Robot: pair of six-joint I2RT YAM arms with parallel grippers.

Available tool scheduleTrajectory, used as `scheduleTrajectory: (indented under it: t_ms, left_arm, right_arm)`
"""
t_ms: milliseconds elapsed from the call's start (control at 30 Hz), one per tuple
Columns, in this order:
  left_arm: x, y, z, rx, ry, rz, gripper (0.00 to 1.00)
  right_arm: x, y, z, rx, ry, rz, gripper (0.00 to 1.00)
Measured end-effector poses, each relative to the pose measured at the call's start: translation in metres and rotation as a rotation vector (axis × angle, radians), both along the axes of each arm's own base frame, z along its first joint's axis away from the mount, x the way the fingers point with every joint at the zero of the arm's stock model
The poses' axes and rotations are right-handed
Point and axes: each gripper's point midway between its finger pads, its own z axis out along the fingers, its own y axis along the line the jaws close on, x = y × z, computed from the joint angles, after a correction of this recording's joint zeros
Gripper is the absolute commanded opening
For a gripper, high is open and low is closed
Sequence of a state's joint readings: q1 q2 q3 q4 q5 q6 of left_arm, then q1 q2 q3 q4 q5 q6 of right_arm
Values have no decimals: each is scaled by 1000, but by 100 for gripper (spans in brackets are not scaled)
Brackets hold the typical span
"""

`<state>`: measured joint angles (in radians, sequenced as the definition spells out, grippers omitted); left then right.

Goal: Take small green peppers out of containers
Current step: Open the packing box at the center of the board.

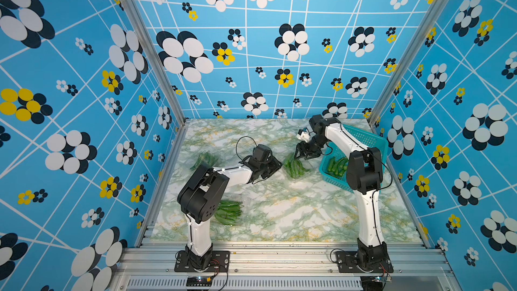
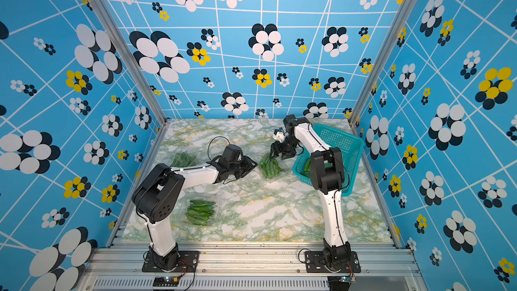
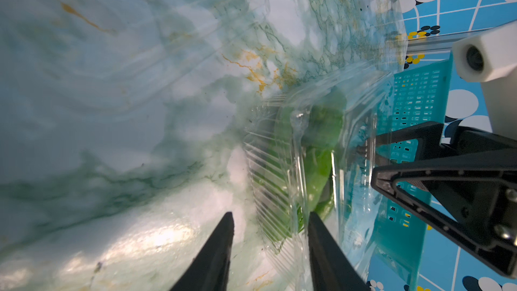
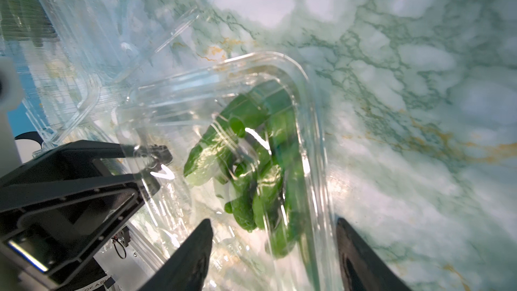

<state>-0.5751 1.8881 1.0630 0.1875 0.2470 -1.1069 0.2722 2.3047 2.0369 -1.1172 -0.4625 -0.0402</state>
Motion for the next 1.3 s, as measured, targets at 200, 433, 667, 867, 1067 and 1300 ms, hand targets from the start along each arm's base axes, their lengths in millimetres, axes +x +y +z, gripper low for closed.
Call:
scheduleTrajectory:
  t_ms: [200,433,667,867,1067,1300]
  left_arm:
    - [0,0,1,-1,-3,0,45]
    - [-3,15,8,2,-15,22,45]
    - [0,22,10,3,-20,37,45]
    - [1,20,7,5,-14,34,45]
    - [4,18,-2,15,-1,31,45]
    - [5,16,-3,12,-1,23,45]
  right_arm:
    - [0,0,0,0,0,1,70]
    - [0,0,-1,0,2,1,71]
    - [-1,1,0,7,5,1,70]
    - [-1,3,0,15,7,2,70]
    - [-1,4,1,21,9,3,70]
    - [-1,4,1,22,8,3,70]
